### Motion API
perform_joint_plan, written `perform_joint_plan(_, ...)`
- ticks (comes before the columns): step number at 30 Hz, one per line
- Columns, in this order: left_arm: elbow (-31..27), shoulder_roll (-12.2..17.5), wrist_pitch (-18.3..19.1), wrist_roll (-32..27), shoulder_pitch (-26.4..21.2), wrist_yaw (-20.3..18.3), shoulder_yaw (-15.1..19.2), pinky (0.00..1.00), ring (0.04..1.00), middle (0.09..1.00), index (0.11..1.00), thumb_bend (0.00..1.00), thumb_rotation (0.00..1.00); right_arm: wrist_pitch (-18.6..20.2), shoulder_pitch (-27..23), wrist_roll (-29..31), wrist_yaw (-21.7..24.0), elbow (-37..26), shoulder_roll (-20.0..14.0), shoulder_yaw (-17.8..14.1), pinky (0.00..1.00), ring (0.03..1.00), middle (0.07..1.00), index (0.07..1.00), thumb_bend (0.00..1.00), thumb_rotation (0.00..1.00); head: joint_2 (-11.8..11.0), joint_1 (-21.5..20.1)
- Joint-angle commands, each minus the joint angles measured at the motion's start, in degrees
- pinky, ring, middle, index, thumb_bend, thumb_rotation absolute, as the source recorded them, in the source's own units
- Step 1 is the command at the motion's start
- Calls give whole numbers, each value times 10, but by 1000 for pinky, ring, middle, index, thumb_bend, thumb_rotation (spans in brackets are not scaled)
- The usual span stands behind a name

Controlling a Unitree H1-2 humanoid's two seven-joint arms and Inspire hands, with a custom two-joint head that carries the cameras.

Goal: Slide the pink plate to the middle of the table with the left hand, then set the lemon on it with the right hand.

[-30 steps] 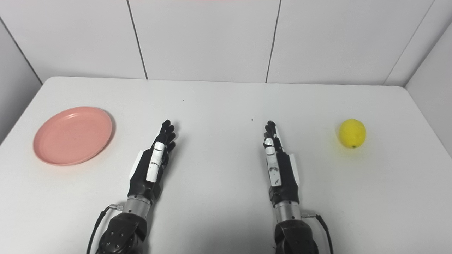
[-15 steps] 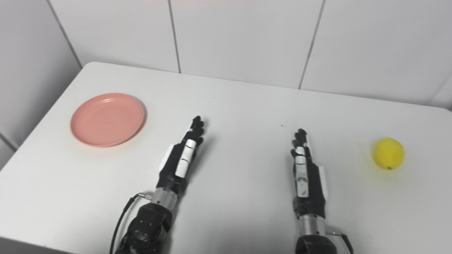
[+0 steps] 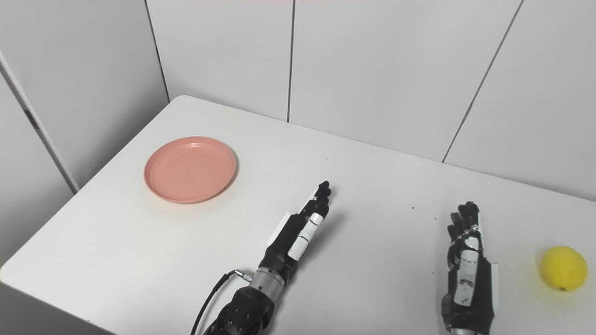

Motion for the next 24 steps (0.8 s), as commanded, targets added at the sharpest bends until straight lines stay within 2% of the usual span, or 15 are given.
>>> perform_joint_plan(1, 21, -1, -25, -2, 6, 2, 1, 1000, 1000, 1000, 1000, 752, 1000, -25, 29, 1, 8, 46, -8, -7, 1000, 971, 971, 971, 679, 1000, -3, -4)
perform_joint_plan(8, 19, 1, -29, 0, 11, 3, 2, 1000, 1000, 1000, 1000, 728, 1000, -46, 30, -4, 8, 57, -6, -6, 999, 963, 959, 962, 666, 1000, -15, -7)
perform_joint_plan(15, 26, 0, -49, -6, 13, 1, 4, 1000, 1000, 1000, 1000, 744, 1000, -46, 33, -8, 6, 59, -6, -5, 1000, 966, 963, 966, 679, 1000, -22, -8)
perform_joint_plan(21, 13, -1, -87, -27, 20, -2, 9, 1000, 1000, 1000, 1000, 674, 1000, -46, 32, -14, 1, 62, -3, -5, 1000, 962, 960, 964, 677, 1000, -32, -8)
perform_joint_plan(24, -21, 2, -71, -48, 23, -13, 13, 1000, 1000, 1000, 998, 717, 1000, -48, 31, -15, 0, 65, -2, -6, 1000, 961, 956, 959, 680, 1000, -34, -6)
